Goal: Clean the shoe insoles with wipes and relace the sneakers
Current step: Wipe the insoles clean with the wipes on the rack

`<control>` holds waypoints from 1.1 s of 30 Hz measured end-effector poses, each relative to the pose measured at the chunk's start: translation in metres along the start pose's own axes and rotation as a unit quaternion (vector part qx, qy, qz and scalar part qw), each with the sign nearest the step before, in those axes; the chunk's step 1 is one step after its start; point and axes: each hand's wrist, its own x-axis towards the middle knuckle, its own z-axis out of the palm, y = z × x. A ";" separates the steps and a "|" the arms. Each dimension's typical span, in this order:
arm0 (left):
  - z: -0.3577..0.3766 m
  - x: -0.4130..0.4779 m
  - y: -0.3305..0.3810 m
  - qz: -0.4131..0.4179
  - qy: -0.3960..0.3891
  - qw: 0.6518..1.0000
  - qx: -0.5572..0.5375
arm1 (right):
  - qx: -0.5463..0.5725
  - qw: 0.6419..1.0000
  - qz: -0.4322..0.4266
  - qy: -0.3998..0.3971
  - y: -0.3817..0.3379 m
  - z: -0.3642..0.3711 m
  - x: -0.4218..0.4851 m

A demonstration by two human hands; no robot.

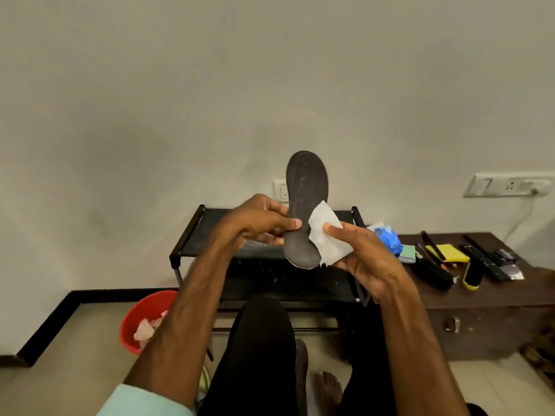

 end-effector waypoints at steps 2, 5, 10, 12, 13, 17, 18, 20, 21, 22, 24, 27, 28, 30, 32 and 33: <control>0.012 0.005 0.003 0.004 -0.004 1.000 -0.029 | -0.031 0.999 -0.022 0.036 -0.010 -0.006 0.007; 0.025 0.019 0.000 -0.007 -0.020 0.998 -0.053 | -0.104 0.989 -0.055 0.087 -0.016 -0.019 0.024; 0.016 0.061 -0.026 -0.016 0.043 0.999 -0.003 | -0.275 0.950 -0.127 0.076 -0.010 -0.049 0.069; 0.002 0.085 -0.043 0.000 0.145 0.987 0.064 | -0.324 0.936 -0.127 0.048 -0.006 -0.066 0.091; -0.006 0.097 -0.052 0.014 0.199 0.972 0.121 | -0.346 0.930 -0.121 0.037 -0.002 -0.074 0.102; -0.022 0.142 -0.087 0.050 0.199 0.942 0.265 | -0.448 0.890 -0.075 -0.035 0.005 -0.094 0.154; -0.024 0.154 -0.097 0.049 0.170 0.946 0.273 | -0.472 0.877 -0.060 -0.068 0.006 -0.096 0.169; -0.027 0.172 -0.115 0.042 0.108 0.950 0.290 | -0.502 0.856 -0.033 -0.122 0.010 -0.100 0.195; -0.028 0.181 -0.123 0.028 0.073 0.953 0.294 | -0.510 0.848 -0.021 -0.140 0.015 -0.102 0.208; -0.030 0.188 -0.131 0.009 0.036 0.954 0.297 | -0.519 0.841 -0.014 -0.153 0.019 -0.103 0.220; -0.030 0.201 -0.146 -0.021 -0.021 0.951 0.309 | -0.539 0.827 -0.008 -0.157 0.029 -0.106 0.241; -0.025 0.212 -0.161 -0.045 -0.001 0.947 0.317 | -0.584 0.801 -0.020 -0.132 0.041 -0.110 0.259; -0.024 0.214 -0.165 -0.053 0.030 0.951 0.302 | -0.599 0.792 -0.030 -0.113 0.045 -0.109 0.262; -0.022 0.213 -0.172 -0.053 0.087 0.954 0.283 | -0.611 0.786 -0.070 -0.062 0.048 -0.100 0.260; -0.018 0.207 -0.175 -0.043 0.114 0.952 0.281 | -0.589 0.799 -0.119 -0.015 0.053 -0.084 0.257; -0.015 0.204 -0.175 -0.039 0.120 0.953 0.274 | -0.580 0.802 -0.142 -0.004 0.055 -0.075 0.257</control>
